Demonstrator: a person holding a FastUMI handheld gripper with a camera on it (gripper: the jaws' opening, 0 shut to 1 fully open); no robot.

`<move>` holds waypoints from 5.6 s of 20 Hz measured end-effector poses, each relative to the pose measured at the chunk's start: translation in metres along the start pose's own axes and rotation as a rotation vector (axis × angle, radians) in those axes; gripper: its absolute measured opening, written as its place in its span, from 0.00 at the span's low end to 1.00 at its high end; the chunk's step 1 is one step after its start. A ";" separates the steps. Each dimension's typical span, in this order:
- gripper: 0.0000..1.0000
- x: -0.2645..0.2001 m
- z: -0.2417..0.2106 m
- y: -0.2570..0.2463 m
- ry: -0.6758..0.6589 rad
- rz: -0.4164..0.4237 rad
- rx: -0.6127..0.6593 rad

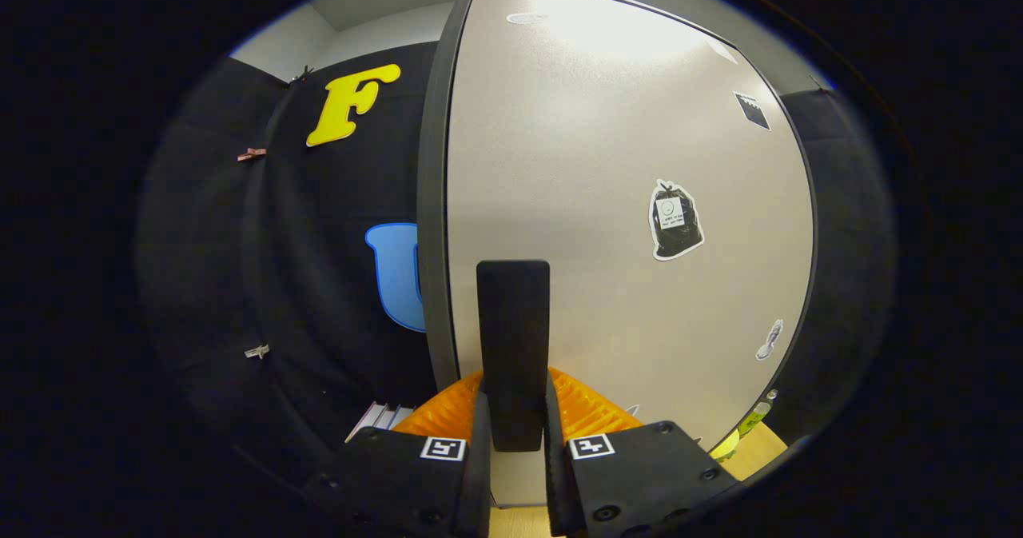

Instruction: Open the shoe cabinet door, grab the shoes and put them into the shoe cabinet, then close the shoe cabinet door.

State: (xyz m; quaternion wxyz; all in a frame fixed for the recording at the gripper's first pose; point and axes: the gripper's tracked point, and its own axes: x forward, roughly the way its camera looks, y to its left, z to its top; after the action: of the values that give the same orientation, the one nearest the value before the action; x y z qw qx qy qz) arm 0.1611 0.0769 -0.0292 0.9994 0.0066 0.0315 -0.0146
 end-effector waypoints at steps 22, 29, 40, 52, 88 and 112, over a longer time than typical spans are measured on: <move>0.32 -0.136 -0.006 -0.052 0.042 0.100 0.001; 0.32 -0.185 -0.008 -0.091 0.046 0.167 -0.019; 0.31 -0.244 -0.006 -0.164 0.035 0.211 -0.051; 0.31 -0.258 -0.003 -0.210 0.044 0.193 -0.035; 0.26 -0.315 -0.134 -0.200 0.350 0.116 -0.056; 0.26 -0.224 -0.447 -0.138 0.849 -0.009 -0.103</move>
State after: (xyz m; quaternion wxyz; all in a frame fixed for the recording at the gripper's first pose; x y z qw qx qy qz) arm -0.0946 -0.0483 -0.4633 0.8966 -0.0382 0.4409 -0.0132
